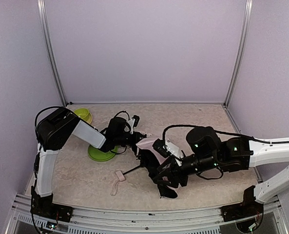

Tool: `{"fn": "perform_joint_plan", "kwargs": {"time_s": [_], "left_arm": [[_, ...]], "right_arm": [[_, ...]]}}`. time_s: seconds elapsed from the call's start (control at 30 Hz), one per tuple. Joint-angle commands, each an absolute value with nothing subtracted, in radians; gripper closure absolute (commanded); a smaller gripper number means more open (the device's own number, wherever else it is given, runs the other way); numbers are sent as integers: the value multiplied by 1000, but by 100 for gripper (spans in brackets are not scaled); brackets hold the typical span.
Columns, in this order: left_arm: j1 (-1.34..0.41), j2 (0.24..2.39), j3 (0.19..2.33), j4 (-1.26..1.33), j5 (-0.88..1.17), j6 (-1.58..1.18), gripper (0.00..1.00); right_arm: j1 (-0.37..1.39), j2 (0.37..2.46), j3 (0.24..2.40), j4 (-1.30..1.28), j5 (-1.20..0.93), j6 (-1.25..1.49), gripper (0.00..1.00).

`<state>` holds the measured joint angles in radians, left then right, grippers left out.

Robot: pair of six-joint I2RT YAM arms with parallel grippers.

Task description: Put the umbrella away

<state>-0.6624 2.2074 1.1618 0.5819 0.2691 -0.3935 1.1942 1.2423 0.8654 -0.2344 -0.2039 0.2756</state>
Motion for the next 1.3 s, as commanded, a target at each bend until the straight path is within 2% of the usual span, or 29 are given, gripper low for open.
{"fn": "perform_joint_plan", "kwargs": {"time_s": [0.0,0.07,0.1,0.17,0.3,0.37,0.6,0.67,0.77,0.93,1.0,1.03,1.13,1.17,1.27], "left_arm": [[-657,2261,1208,504,342,-259,90],[-657,2279,1255,430,315,-204,90],[-655,2288,1277,399,306,-190,90],[-651,2297,1292,380,301,-184,90],[-644,2296,1264,394,293,-182,90],[-637,2293,1258,394,297,-186,90],[-616,2259,1221,401,308,-184,90],[-616,2257,1221,402,317,-187,90],[-624,2255,1220,407,324,-190,90],[-651,2256,1227,405,330,-182,90],[-658,2254,1225,404,329,-181,90],[-660,2252,1222,401,328,-180,90],[-665,2245,1210,394,334,-172,90],[-668,2241,1203,395,335,-168,90],[-686,2229,1183,396,344,-148,90]], "right_arm": [[1263,1195,861,-436,85,209,44],[1274,1169,870,-504,148,137,42],[1279,1158,861,-523,152,79,35],[1297,1146,838,-541,151,-16,27],[1327,1101,782,-439,1,-248,20],[1373,1108,775,-429,87,-384,20],[1395,1292,738,-541,347,-557,13],[1388,1304,683,-446,398,-622,11],[1338,1254,614,-260,365,-672,11],[1300,1281,513,71,336,-776,15],[1286,1342,517,144,358,-790,21],[1278,1370,523,172,364,-798,30],[1269,1404,558,220,342,-797,74],[1269,1393,588,201,305,-781,83],[1270,1326,694,150,160,-717,94]]}}
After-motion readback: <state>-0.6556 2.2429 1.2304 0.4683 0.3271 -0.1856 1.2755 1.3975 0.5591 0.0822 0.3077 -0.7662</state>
